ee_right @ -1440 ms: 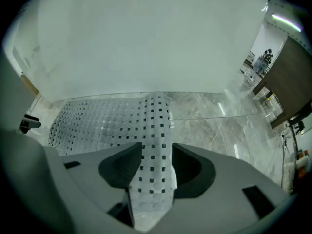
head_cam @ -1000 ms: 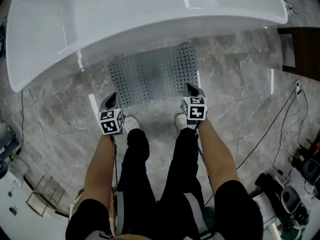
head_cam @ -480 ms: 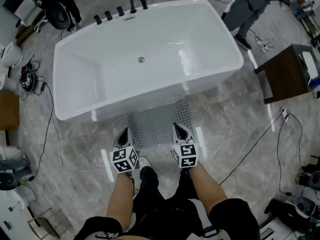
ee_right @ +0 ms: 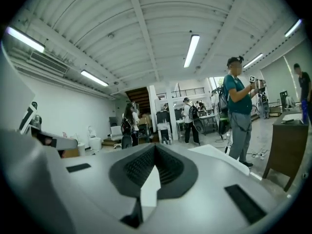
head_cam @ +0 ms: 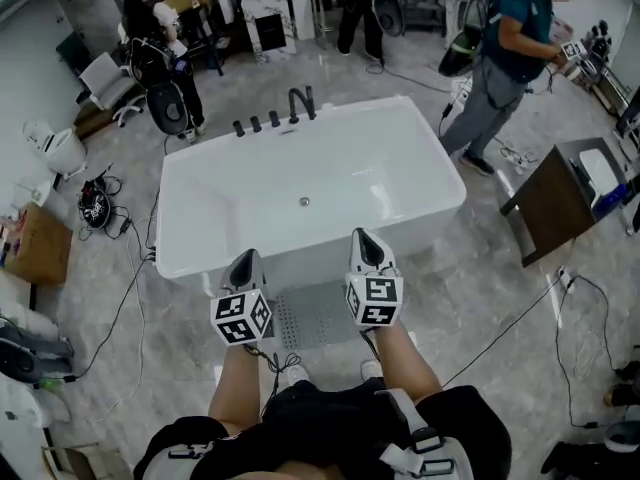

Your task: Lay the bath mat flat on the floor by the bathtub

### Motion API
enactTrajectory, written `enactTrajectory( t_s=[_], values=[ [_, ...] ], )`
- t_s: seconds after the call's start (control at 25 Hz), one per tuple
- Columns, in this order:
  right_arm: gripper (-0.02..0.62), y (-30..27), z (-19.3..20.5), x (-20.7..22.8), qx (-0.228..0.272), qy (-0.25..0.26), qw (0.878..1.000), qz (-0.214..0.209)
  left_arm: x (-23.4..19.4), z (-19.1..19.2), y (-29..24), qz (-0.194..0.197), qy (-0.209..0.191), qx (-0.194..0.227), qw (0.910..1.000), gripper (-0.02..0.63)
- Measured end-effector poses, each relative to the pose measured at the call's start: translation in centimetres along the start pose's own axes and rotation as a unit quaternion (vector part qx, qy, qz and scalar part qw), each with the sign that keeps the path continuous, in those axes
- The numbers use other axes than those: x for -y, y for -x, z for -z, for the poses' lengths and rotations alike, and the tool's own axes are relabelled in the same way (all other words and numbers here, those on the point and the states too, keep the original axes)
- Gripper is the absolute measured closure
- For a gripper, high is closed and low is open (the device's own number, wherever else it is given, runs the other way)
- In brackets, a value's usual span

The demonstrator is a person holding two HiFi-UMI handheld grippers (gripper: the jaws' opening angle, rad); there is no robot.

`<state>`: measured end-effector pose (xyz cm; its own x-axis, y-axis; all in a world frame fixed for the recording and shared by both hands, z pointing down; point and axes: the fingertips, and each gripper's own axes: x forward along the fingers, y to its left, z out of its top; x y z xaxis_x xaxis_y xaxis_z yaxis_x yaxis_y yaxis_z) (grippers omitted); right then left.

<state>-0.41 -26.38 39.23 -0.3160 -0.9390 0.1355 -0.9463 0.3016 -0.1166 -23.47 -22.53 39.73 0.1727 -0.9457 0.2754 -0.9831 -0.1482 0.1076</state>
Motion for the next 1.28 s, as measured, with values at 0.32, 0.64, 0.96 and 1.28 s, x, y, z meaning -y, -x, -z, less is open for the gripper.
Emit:
enactTrajectory(
  t_s=[0.32, 0.64, 0.96, 1.28],
  values=[
    [0.589, 2.6, -9.3, -2.1, 0.078, 0.013, 0.997, -0.015, 0.1, -9.1, 3.9, 0.002, -0.025, 0.073, 0.9970, 0.601],
    [0.591, 3.6, -9.6, -2.4, 0.083, 0.011, 0.996, -0.019, 1.2, -9.4, 4.2, 0.015, -0.038, 0.069, 0.9968, 0.601],
    [0.591, 3.7, -9.3, -1.7, 0.077, 0.014, 0.997, -0.016, 1.9, -8.9, 3.7, 0.021, -0.038, 0.061, 0.9972, 0.601],
    [0.589, 3.8, -9.6, -1.9, 0.074, 0.018, 0.997, -0.016, 1.8, -9.2, 3.9, 0.023, -0.037, 0.058, 0.9974, 0.602]
  ],
)
